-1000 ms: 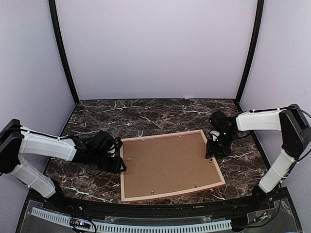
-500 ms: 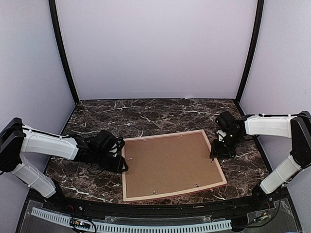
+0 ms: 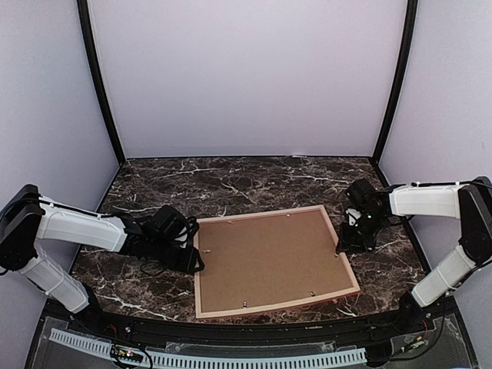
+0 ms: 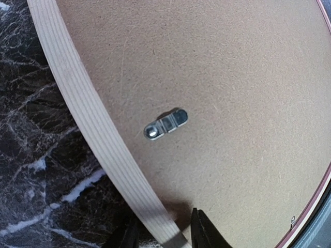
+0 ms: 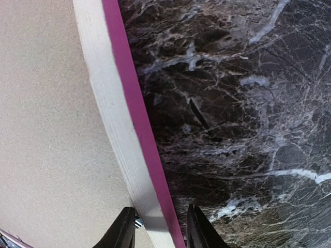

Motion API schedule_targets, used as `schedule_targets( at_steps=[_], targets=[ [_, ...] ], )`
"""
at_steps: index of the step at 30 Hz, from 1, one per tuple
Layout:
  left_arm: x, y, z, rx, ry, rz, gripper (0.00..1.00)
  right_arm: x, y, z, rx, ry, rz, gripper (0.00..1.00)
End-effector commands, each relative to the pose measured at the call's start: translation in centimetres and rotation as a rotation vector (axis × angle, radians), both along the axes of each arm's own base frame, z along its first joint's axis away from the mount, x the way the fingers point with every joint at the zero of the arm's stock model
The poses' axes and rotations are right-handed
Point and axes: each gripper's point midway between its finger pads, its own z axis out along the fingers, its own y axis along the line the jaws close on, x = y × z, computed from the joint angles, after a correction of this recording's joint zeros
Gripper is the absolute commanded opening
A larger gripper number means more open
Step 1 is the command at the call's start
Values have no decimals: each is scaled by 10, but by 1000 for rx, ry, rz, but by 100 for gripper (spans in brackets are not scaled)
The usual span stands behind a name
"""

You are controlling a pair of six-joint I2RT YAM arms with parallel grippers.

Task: Put the photo into the frame
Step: Press the fastener onto the backboard.

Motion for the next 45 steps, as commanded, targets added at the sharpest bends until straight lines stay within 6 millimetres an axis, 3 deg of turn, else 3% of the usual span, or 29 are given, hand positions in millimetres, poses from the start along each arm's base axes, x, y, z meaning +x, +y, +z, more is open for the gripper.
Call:
schedule_targets(
  at_steps=[1,23,27,34,39,45],
  targets=[
    [1,-7,5,-7,-7,-24,36,2,-2,-2,15,-7,0,33],
    [4,-8,4,3,-6,-22,36,-9,-21,-17,-108,49,45,25],
    [3,-8,3,7,-4,-21,36,-6,-15,-12,-86,34,52,27],
    [2,-5,2,15,-1,-15,36,7,-7,12,-42,-31,33,39],
    [3,-4,1,18,1,-12,36,10,-7,25,-35,-56,27,39],
    [2,-4,0,20,2,-13,36,2,-7,21,-26,-28,30,38]
  ],
)
